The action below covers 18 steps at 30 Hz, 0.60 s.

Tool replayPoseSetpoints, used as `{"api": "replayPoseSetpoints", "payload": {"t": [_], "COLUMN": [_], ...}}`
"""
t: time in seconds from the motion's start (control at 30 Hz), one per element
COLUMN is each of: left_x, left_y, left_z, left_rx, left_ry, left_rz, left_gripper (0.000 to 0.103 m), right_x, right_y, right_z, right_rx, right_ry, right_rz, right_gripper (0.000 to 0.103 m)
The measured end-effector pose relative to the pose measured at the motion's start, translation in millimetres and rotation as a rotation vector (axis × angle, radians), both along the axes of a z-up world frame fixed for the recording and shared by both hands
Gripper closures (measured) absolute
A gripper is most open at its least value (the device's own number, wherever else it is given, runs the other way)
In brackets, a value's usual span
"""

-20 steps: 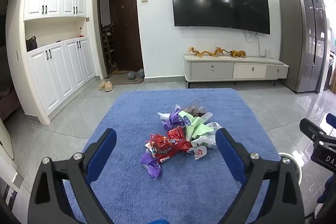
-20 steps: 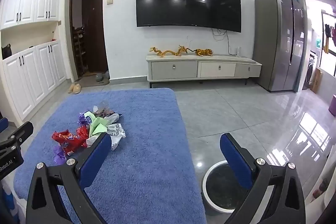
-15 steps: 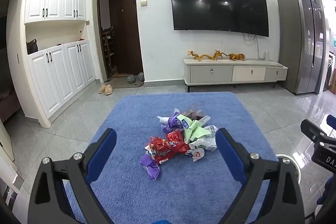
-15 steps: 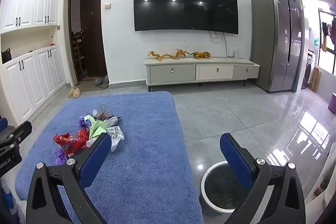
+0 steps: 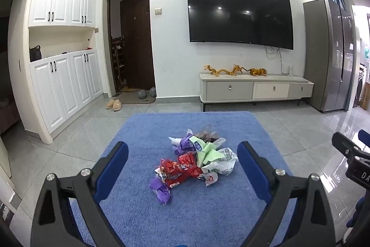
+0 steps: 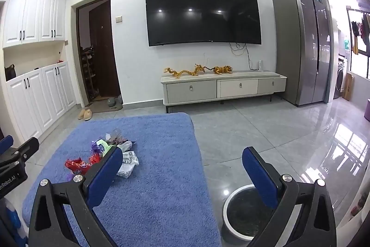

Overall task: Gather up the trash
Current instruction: 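Move both tools toward the wrapper pile on the blue rug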

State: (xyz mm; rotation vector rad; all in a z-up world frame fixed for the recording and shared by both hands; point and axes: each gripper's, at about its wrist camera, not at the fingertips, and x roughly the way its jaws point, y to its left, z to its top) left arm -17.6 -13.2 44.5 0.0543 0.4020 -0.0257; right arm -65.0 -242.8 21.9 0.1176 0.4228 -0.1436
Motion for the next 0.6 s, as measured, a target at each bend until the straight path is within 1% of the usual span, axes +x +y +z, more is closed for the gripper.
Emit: {"api": "replayPoseSetpoints", "payload": {"t": [0.1,0.13,0.3,0.5,0.6], "left_x": [6.1,7.8,21.5,40.0,47.4], "left_y": [2.6,4.8,4.4,3.0,4.0], "left_z": [-0.1,-6.5,-13.2,-27.4,-33.2], "left_rx": [-0.004,-0.005,0.008,0.013,0.023], "left_ry": [0.004,0.004,0.008,0.042,0.045], "left_rz": [0.013,0.015,0.030,0.021,0.025], "left_gripper": [0.008,0.008,0.008,0.008,0.008], "right_x": [4.0,4.5,6.9,10.8,12.9], "right_y": [-4.3,-6.3,-18.4,-35.1,-43.6], "right_z": [-5.1,-5.5,-10.0,-21.0,-23.5], "right_rx": [0.002,0.003,-0.005,0.014,0.024], "right_ry": [0.008,0.006,0.000,0.012,0.009], "right_rz": [-0.006,-0.011,-0.041,-0.073,-0.082], "right_gripper": [0.000,0.000,0.000,0.000,0.000]}}
